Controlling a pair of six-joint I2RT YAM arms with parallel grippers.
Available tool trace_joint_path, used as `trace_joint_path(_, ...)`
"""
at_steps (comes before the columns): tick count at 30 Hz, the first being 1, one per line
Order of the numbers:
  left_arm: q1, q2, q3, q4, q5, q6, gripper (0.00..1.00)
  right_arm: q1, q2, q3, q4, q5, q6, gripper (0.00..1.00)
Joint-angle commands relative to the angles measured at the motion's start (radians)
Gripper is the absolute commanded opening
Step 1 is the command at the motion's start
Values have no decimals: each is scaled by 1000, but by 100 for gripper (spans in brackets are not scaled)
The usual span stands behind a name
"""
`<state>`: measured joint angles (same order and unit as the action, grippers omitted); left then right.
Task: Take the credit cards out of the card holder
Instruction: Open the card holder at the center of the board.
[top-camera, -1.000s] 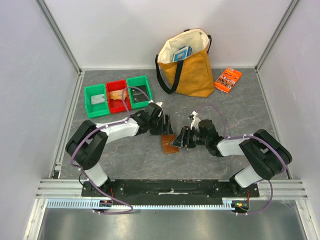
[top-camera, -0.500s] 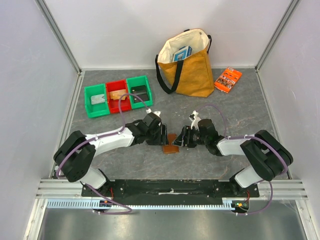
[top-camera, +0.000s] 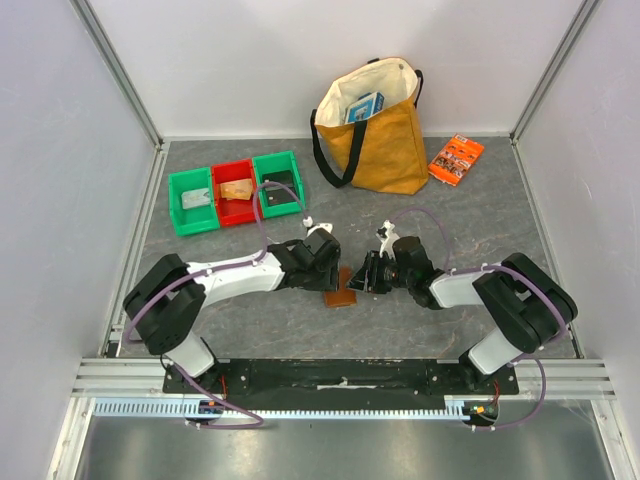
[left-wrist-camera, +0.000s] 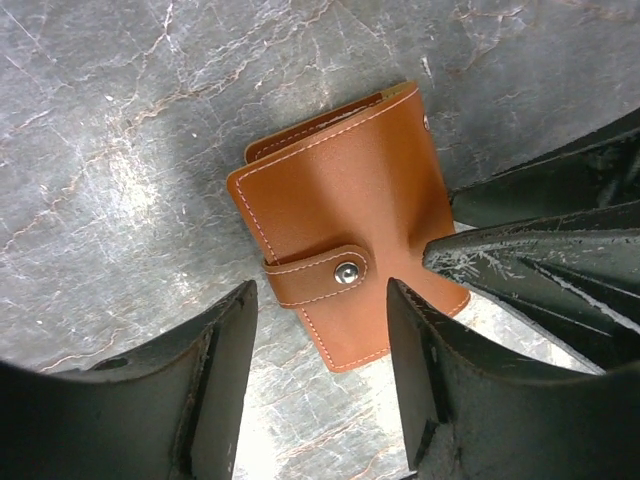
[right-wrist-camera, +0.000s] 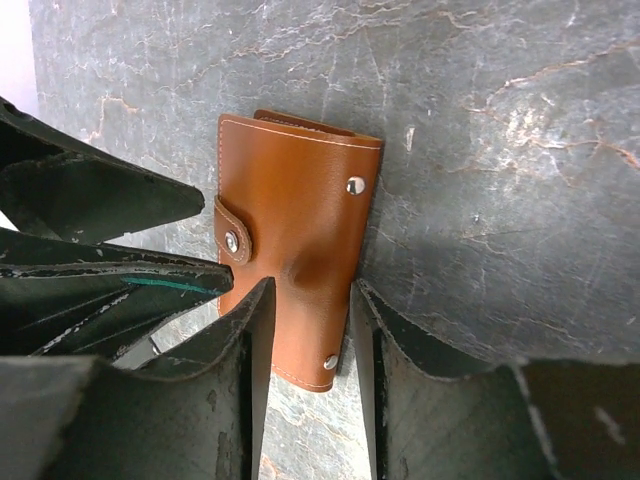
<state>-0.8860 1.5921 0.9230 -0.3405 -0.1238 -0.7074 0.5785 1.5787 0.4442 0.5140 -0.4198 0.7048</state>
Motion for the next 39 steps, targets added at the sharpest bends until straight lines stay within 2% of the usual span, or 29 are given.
trace_joint_path(1, -13, 31, 71, -60, -83, 19, 59, 4, 29, -9, -136, 82, -47, 42)
trace_joint_path(3, -14, 48, 92, -77, -92, 25, 55, 6, 26, -2, -161, 91, -54, 36)
trace_joint_path(6, -18, 58, 111, -91, -99, 28, 54, 7, 17, 1, -196, 113, -71, 34)
trace_joint_path(9, -22, 68, 123, -91, -93, 26, 53, 11, 17, 1, -212, 127, -77, 28)
trace_joint_path(14, -30, 101, 155, -103, -73, 32, 52, 23, 21, 5, -224, 142, -79, 27)
trace_joint_path(18, -34, 127, 178, -140, -80, 31, 45, 30, 17, 5, -235, 165, -80, 27)
trace_joint_path(31, -102, 229, 255, -288, -186, 31, 44, 44, 21, 13, -252, 193, -74, 27)
trace_joint_path(35, -117, 243, 263, -307, -201, 29, 32, 46, 24, 11, -252, 200, -71, 27)
trace_joint_path(39, -120, 230, 269, -307, -209, 29, 10, 46, 27, 10, -253, 204, -68, 27)
